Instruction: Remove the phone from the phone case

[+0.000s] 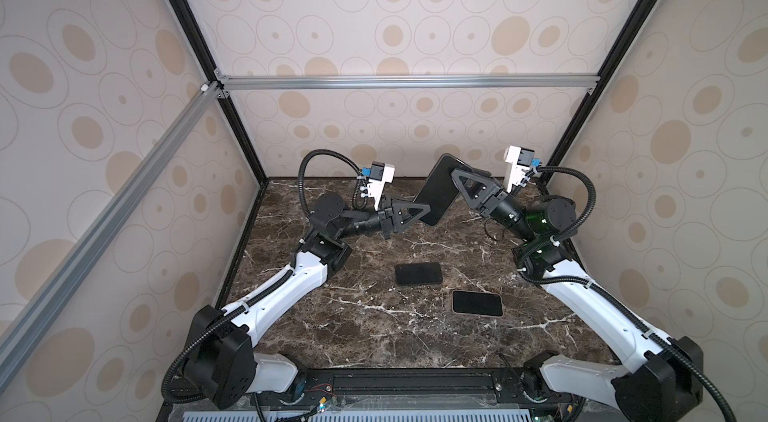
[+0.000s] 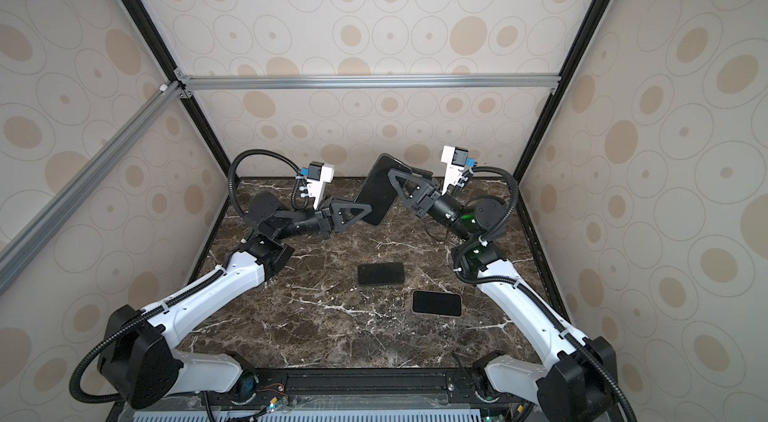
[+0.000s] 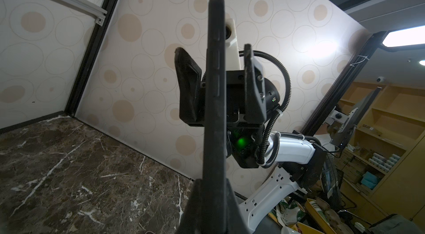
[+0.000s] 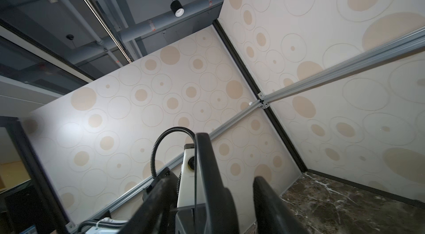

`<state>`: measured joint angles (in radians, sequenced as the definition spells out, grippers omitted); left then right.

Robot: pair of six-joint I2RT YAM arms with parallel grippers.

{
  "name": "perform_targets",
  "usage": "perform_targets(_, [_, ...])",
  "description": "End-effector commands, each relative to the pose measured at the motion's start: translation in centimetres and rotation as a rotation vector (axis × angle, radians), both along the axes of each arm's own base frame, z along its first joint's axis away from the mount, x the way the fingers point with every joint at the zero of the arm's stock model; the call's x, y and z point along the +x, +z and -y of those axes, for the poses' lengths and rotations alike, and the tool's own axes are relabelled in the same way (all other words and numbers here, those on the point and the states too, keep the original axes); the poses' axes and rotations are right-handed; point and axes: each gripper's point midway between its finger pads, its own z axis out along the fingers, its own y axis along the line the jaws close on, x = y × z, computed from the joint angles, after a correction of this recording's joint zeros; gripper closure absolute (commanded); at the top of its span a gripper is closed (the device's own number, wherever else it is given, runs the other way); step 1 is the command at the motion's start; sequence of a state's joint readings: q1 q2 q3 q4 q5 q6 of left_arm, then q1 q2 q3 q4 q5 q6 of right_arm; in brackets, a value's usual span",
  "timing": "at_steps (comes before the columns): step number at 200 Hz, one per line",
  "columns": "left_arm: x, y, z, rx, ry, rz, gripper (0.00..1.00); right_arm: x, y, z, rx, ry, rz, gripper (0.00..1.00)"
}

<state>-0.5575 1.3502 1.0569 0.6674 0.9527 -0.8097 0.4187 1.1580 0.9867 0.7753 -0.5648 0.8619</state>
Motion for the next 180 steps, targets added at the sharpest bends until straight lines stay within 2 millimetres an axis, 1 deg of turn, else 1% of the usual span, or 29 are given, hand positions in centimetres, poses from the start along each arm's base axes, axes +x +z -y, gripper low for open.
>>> perform_targets(1, [-0.5,2.7,-0.5,0.074,0.068,0.167,1.00,-0.5,-0.8,1.5,-0.118,-0.141,0.022,0.25])
perform_targets(10, [0.1,2.6,-0.5,0.121,0.102,0.187,1.00,-0.5,-1.6,2.0,-0.178,-0.189,0.014,0.25])
perform_targets(13, [0.4,1.9,-0.5,0.149,0.107,0.171,1.00,-0.5,-1.8,2.1,-0.197,-0.203,0.009,0.26])
perform_targets(30, [1.3,1.4,-0.5,0.231,0.145,0.181,1.00,-0.5,-2.7,3.1,-0.284,-0.268,0.003,0.26])
perform_targets(47, [2.4,0.7,-0.6,0.308,0.187,0.187,1.00,-0.5,-2.9,3.9,-0.363,-0.298,0.000,0.26])
perform_targets(51, [2.7,0.7,-0.7,0.322,0.203,0.191,1.00,-0.5,-3.0,4.0,-0.382,-0.297,-0.003,0.26])
perform_targets(68, [3.9,-0.5,-0.9,0.402,0.246,0.189,1.00,-0.3,-3.2,4.6,-0.448,-0.271,-0.013,0.26])
perform_targets(76, [4.2,-0.9,-1.0,0.423,0.258,0.210,1.00,-0.2,-3.2,4.7,-0.465,-0.246,-0.017,0.26])
perform_targets(80, [4.2,-1.2,-1.0,0.432,0.257,0.223,1.00,-0.5,-3.3,4.3,-0.477,-0.204,-0.017,0.26])
perform_targets(85, [4.3,-1.7,-1.0,0.443,0.260,0.238,1.00,-0.2,-3.4,4.8,-0.487,-0.192,-0.023,0.26])
perform_targets(95, [4.0,-2.0,-1.1,0.446,0.258,0.274,1.00,-0.2,-3.5,4.7,-0.503,-0.133,-0.029,0.26])
perform_targets(112, [3.7,-1.7,-1.4,0.431,0.268,0.279,1.00,-0.7,-3.7,4.4,-0.525,-0.031,-0.017,0.26])
perform_targets(124, [2.7,-1.7,-1.2,0.427,0.211,0.286,1.00,-1.2,-3.9,3.9,-0.546,0.029,0.003,0.25])
perform_targets(144, [1.6,-1.7,-1.1,0.424,0.161,0.307,1.00,-1.7,-4.0,3.4,-0.568,0.104,0.023,0.25])
perform_targets(167, [-0.6,-1.7,-1.2,0.404,0.077,0.400,1.00,-2.0,-3.7,3.0,-0.561,0.152,0.052,0.25])
perform_targets(180, [-1.3,-1.8,-1.4,0.403,0.064,0.449,1.00,-2.3,-3.5,2.8,-0.561,0.166,0.078,0.25])
